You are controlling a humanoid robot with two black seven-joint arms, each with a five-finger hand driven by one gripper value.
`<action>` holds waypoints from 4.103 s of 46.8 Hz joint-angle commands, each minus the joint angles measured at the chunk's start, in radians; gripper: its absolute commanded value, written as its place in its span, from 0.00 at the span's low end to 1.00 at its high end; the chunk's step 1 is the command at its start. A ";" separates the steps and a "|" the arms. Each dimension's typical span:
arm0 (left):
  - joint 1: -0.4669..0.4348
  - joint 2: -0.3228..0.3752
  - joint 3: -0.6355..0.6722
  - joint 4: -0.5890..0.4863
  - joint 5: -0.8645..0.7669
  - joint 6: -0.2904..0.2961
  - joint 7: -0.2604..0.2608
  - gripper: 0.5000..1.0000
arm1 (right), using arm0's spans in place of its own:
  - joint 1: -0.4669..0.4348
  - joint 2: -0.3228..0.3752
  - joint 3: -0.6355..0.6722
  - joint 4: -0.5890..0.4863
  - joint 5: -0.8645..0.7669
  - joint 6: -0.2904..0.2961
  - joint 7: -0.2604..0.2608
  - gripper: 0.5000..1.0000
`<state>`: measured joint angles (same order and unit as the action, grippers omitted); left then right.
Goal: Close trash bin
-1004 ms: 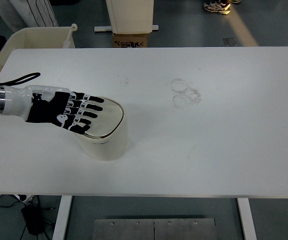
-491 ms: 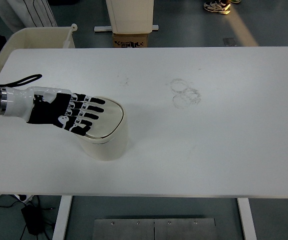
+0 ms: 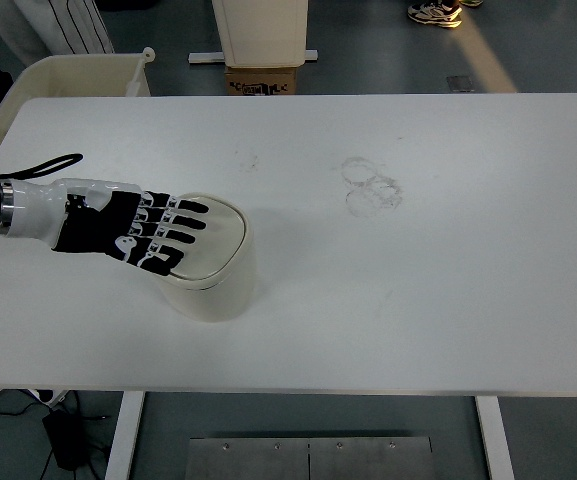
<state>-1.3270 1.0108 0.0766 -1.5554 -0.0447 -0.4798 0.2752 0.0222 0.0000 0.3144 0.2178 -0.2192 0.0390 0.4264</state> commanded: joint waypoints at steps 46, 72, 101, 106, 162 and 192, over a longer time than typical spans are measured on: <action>-0.047 0.012 0.000 0.001 0.052 0.000 0.001 1.00 | 0.001 0.000 0.000 0.000 0.000 -0.001 0.000 0.99; -0.104 0.002 0.002 0.000 0.190 -0.089 0.032 1.00 | 0.001 0.000 0.000 0.000 0.000 -0.001 0.000 0.99; -0.113 -0.009 0.005 0.000 0.240 -0.131 0.033 1.00 | 0.008 0.000 0.000 0.000 0.000 -0.001 0.000 0.98; -0.113 -0.009 0.005 0.000 0.240 -0.131 0.033 1.00 | 0.010 0.000 0.000 0.000 0.000 -0.001 0.000 0.98; -0.109 -0.008 0.018 0.000 0.252 -0.131 0.038 1.00 | 0.010 0.000 0.000 0.000 0.000 -0.001 0.000 0.98; -0.113 -0.009 0.015 0.006 0.249 -0.131 0.036 1.00 | 0.010 0.000 0.000 0.000 0.000 -0.001 0.000 0.98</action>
<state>-1.4383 1.0015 0.0948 -1.5511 0.2061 -0.6109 0.3130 0.0322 0.0000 0.3145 0.2178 -0.2194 0.0385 0.4265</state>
